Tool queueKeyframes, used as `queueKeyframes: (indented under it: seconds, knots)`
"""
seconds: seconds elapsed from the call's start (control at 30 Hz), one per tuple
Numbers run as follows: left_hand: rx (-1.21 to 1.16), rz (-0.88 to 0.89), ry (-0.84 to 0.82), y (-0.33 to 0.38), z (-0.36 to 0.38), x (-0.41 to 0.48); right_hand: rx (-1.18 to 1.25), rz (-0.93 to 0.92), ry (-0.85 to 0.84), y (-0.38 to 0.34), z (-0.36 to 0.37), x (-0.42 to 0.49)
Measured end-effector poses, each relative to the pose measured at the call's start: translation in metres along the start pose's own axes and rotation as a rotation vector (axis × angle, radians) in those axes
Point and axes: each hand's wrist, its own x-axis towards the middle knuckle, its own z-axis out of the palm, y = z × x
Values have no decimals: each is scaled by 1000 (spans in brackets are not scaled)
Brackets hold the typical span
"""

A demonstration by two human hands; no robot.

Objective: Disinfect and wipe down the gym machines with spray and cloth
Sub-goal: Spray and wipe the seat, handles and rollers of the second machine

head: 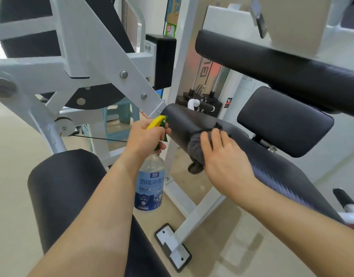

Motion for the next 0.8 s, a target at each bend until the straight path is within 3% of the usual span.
queueKeyframes:
  seconds: [0.2, 0.33, 0.53, 0.63, 0.8]
  knots:
    - [33, -3, 34, -5, -2, 7, 23, 80, -65, -29, -3, 56]
    - [31, 13, 71, -7, -4, 11, 113, 84, -15, -49, 10, 115]
    - [22, 55, 165, -8, -9, 15, 198, 57, -90, -75, 10, 191]
    - [46, 67, 180, -10, -9, 15, 185, -5, -88, -72, 8, 190]
    - [41, 75, 151, -11, -4, 15, 189, -63, 32, -48, 2, 115]
